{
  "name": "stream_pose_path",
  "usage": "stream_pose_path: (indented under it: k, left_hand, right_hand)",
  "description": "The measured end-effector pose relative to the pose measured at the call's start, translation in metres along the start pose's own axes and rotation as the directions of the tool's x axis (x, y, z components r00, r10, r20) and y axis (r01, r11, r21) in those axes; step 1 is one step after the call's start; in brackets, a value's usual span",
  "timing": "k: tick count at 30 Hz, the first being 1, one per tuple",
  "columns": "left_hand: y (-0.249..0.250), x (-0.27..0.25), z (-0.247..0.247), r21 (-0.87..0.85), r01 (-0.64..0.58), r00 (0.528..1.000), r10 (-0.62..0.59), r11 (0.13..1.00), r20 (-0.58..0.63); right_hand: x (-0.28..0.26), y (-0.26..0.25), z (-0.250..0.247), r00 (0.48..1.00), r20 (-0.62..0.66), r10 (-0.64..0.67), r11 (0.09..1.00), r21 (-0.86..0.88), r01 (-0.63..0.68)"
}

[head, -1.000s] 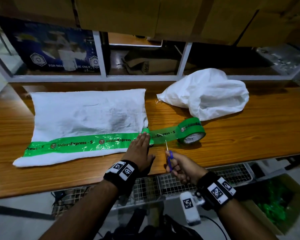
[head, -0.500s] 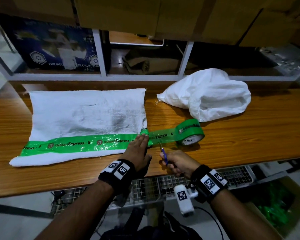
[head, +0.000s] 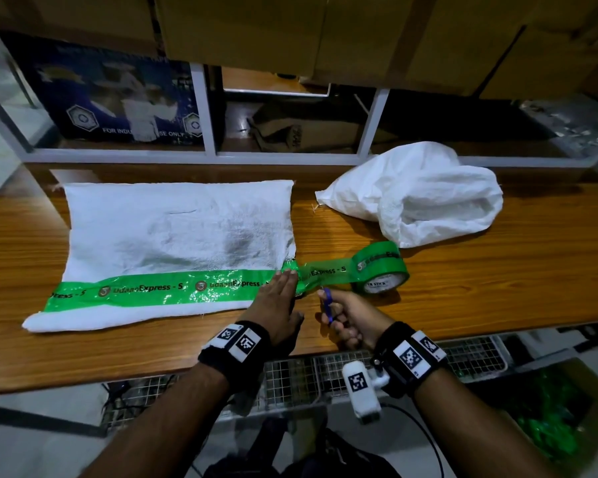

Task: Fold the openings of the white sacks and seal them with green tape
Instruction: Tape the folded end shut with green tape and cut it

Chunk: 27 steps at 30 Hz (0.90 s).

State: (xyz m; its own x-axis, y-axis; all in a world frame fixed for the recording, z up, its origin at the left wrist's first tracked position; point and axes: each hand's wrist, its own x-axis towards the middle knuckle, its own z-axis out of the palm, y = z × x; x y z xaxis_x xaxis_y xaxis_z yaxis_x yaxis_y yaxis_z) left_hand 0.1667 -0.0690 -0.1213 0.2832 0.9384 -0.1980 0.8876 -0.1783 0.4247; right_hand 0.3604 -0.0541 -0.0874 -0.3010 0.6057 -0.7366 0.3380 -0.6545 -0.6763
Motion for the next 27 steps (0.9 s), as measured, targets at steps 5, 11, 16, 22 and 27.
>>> stream_pose_path:
  k: [5,11,16,22,27]
  left_hand:
    - [0.001,-0.001,-0.002,0.006,-0.004,1.000,0.004,1.000,-0.001]
    - [0.002,-0.002,-0.004,0.024,0.008,1.000,-0.008,1.000,0.016]
    - [0.007,0.001,-0.004,0.124,0.034,0.998,-0.040,0.992,0.045]
    - [0.007,0.003,0.000,0.122,0.059,0.997,-0.064,0.991,0.036]
    - [0.019,0.004,-0.002,0.057,0.107,0.993,-0.109,0.993,0.037]
  right_hand:
    - [0.005,-0.007,0.005,0.998,0.066,0.017,0.997,0.080,-0.022]
    - [-0.019,0.002,0.009,0.998,-0.049,-0.051,0.986,-0.160,0.043]
    - [-0.045,0.014,-0.002,0.999,0.030,-0.017,0.975,-0.222,0.023]
    - [-0.083,0.008,-0.030,0.951,0.096,-0.294,0.910,-0.276,0.310]
    - [-0.082,0.002,-0.046,0.969,0.105,-0.222,0.929,-0.279,0.243]
